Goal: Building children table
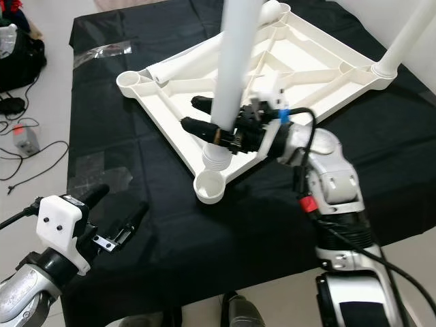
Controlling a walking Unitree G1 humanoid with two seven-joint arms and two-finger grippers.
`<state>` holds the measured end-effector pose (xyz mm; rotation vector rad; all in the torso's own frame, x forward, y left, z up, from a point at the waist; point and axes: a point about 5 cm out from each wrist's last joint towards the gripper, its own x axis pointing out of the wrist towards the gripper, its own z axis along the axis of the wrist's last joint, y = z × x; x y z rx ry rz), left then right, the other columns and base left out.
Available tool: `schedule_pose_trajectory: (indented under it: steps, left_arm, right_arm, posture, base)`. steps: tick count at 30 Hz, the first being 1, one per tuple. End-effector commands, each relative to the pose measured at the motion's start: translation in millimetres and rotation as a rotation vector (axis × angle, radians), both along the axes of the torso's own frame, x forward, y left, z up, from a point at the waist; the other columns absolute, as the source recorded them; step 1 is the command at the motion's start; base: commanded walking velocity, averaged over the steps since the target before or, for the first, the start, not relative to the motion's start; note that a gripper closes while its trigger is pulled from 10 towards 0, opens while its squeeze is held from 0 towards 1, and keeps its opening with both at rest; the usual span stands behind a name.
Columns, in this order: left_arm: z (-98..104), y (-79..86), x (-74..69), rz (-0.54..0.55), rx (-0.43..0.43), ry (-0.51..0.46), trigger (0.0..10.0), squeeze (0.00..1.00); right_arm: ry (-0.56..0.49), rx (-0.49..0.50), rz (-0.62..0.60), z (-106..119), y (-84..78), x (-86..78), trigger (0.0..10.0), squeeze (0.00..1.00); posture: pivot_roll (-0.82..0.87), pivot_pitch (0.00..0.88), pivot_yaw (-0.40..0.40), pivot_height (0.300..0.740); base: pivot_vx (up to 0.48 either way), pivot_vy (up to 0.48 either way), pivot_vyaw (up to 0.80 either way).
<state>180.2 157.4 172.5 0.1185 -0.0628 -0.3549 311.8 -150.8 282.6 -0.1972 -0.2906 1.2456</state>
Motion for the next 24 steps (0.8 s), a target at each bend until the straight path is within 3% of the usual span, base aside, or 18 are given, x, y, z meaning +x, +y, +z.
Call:
schedule_pose_trajectory:
  steps: [1,6,13,20,24]
  left_arm:
    - [-7,6.8,-5.4,0.025,0.019,0.026,10.0,0.00]
    - [-5,6.5,-4.9,0.003,-0.017,0.017,10.0,0.00]
    - [-2,5.9,-2.5,-0.012,-0.021,0.014,10.0,0.00]
    - [-6,7.8,-14.9,-0.016,-0.018,0.033,10.0,0.00]
    - [-7,11.3,-13.6,0.017,-0.040,0.017,10.0,0.00]
  right_arm:
    - [-0.015,-0.030,0.116,2,3.4,-8.9,10.0,0.00]
    - [-0.023,-0.076,0.260,6,13.0,-16.4,10.0,0.00]
    - [-0.067,-0.065,0.222,10,29.9,-5.6,10.0,0.00]
    - [-0.092,-0.184,0.211,-1,52.4,6.5,10.0,0.00]
    - [-0.090,-0.240,0.212,-8,57.6,10.1,10.0,0.00]
  posture:
    - [0.07,0.293,0.022,0.740]
    - [0.06,0.306,0.028,0.740]
    - [0.05,0.315,0.030,0.740]
    - [0.05,0.345,0.017,0.740]
    - [0.05,0.347,0.010,0.740]
  base:
    - [0.000,0.000,0.00]
    - [0.000,0.000,0.00]
    - [0.000,0.000,0.00]
    - [0.000,0.000,0.00]
    - [0.000,0.000,0.00]
